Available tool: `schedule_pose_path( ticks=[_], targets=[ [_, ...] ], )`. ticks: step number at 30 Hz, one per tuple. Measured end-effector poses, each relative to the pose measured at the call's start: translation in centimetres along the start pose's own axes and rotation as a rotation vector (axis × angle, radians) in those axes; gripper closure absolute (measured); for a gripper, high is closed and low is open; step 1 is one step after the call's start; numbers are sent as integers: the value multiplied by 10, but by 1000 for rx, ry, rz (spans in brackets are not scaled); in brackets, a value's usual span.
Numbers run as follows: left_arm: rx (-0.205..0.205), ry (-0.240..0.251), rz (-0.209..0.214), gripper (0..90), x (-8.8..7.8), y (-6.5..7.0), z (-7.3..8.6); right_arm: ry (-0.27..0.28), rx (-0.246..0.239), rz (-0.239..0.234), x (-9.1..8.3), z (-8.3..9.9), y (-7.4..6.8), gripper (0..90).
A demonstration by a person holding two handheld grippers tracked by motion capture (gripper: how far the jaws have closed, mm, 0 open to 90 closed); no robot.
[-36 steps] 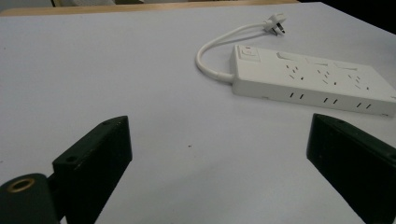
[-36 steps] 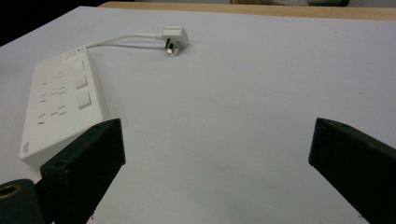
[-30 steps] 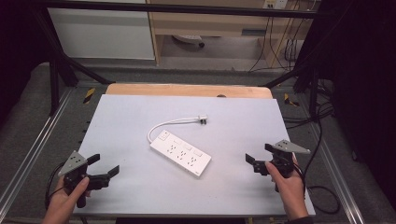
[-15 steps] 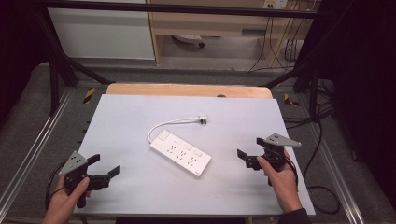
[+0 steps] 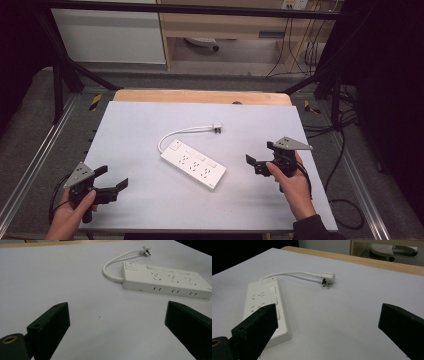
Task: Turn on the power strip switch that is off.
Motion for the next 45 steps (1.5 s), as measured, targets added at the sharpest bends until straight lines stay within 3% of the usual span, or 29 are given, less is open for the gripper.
schedule_pose_path(
  ticks=[13, 30, 45],
  targets=[
    [8, -4, 1, 61, 0, 1, 1, 58, -15, 2, 21, -17, -10, 38],
    [20, -10, 2, 61, 1, 1, 1, 34, -15, -18, 53, -28, -23, 39],
    [23, -6, -5, 62, 1, 0, 1, 29, -14, -42, 70, -37, -31, 44]
  ],
)
Point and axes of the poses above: each handheld gripper's, and its own axes: x roughly forward along the jaws, z roughly out of its underside, y roughly to its right, the point moved 4 cm from there along x, roughly forward along the jaws, and after that the axes turned 11 degrees about -z, right-handed, at the moved point
